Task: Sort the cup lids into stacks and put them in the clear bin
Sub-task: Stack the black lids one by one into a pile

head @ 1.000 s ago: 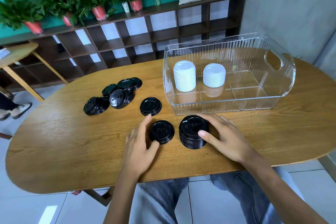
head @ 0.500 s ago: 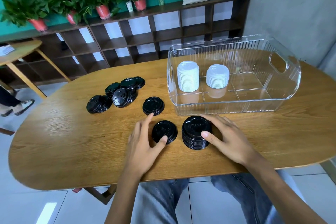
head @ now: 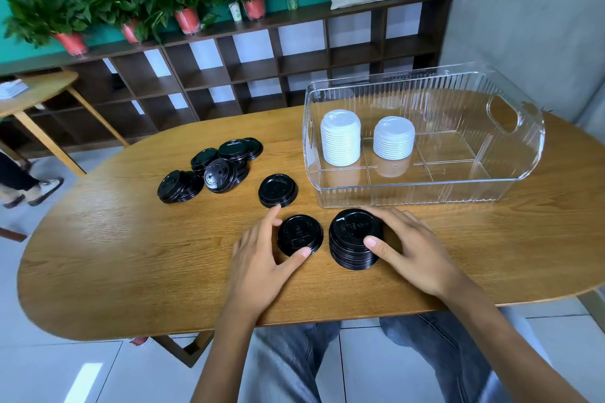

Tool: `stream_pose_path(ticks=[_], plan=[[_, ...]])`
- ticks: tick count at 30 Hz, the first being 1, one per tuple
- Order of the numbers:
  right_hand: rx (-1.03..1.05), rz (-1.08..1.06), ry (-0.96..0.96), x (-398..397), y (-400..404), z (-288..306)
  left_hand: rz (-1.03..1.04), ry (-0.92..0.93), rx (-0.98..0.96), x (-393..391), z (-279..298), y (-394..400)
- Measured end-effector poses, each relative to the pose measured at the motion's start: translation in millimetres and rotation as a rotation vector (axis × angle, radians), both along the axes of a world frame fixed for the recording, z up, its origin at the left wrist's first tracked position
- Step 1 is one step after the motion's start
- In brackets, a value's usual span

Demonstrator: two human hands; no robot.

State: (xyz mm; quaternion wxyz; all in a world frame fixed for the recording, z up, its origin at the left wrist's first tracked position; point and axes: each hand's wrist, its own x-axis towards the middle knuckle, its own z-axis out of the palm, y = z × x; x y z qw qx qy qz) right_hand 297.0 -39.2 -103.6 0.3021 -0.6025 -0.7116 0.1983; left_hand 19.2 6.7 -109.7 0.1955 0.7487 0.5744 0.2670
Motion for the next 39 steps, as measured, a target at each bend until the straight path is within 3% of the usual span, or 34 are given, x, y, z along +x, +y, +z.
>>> stream_pose_path(ticks=[8,22,26,34,39], plan=[[-0.010,0.002,0.015,-1.0,-1.2,3.2,0.000,0.037,0.000,-2.7,-1.8,0.5],[-0.018,0.003,0.011,-0.7,-1.1,4.3,0.024,-0.071,0.019,-2.6,-2.0,0.3],[-0.021,0.007,0.018,-0.5,-0.9,4.1,0.028,-0.168,0.010,-3.2,-5.8,1.4],[-0.022,0.016,0.044,0.3,-0.3,1.8,-0.058,-0.665,0.099,11.2,-1.8,-10.0],[-0.027,-0.012,0.212,4.8,-1.5,-0.6,-0.178,-0.605,0.129,60.3,0.9,-18.6]])
